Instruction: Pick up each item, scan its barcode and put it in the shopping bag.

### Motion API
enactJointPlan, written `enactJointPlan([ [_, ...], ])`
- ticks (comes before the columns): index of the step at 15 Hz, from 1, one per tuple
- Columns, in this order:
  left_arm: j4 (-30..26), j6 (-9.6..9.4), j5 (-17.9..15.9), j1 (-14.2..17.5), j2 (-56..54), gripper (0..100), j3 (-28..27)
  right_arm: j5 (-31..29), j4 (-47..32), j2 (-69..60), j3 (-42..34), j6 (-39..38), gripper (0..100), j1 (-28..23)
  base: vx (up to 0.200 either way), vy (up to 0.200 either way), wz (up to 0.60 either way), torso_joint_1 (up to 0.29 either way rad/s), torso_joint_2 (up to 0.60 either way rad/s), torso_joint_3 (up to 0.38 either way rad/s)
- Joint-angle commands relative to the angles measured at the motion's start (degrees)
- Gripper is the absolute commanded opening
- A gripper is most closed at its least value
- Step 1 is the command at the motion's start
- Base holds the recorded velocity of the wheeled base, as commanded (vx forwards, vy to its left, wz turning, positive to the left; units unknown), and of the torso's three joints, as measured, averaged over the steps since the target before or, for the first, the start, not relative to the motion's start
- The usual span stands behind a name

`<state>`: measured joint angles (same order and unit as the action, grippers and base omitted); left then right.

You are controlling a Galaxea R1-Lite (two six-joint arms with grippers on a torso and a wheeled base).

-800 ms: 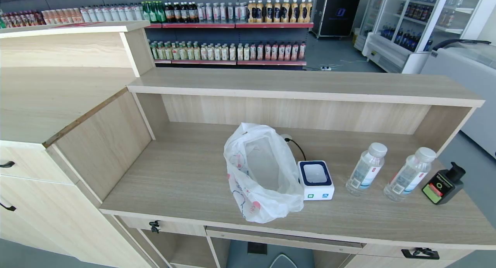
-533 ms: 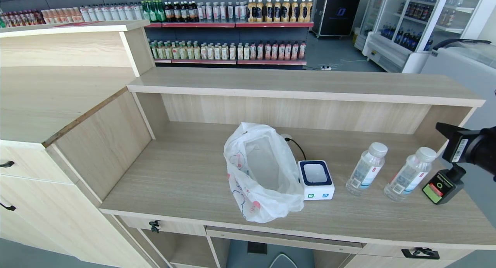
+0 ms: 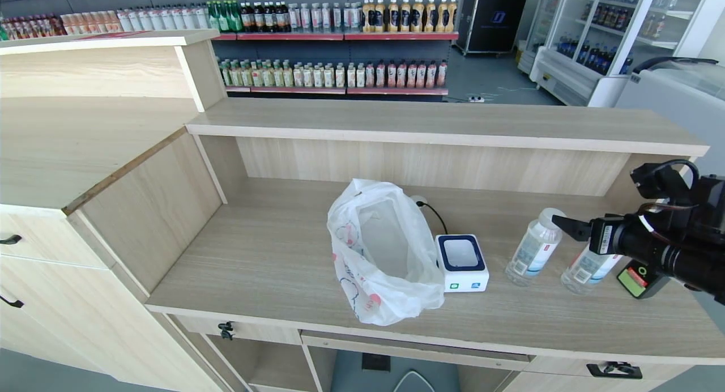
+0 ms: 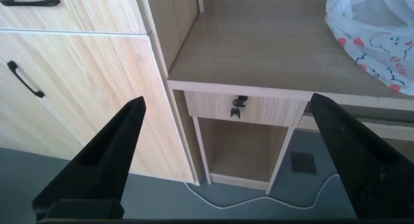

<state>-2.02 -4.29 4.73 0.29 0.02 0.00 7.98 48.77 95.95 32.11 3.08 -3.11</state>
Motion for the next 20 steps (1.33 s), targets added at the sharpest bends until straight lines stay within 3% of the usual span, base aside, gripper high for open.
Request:
enactJointPlan([
  [1, 0.0, -0.02, 0.0, 0.1, 0.0, 100, 0.0, 0.1, 0.3, 3.6, -0.4, -0.1, 100, 0.1, 0.000, 0.000, 0.00, 0.000, 0.00, 0.000],
  [5, 0.0, -0.02, 0.0, 0.1, 0.0, 100, 0.0, 1.2, 2.6, 7.1, -0.5, 0.0, 100, 1.1, 0.000, 0.000, 0.00, 0.000, 0.00, 0.000],
  [20, 0.0, -0.02, 0.0, 0.1, 0.0, 100, 0.0, 7.4, 26.1, 28.3, -1.2, 7.3, 100, 4.1, 0.000, 0.000, 0.00, 0.000, 0.00, 0.000],
])
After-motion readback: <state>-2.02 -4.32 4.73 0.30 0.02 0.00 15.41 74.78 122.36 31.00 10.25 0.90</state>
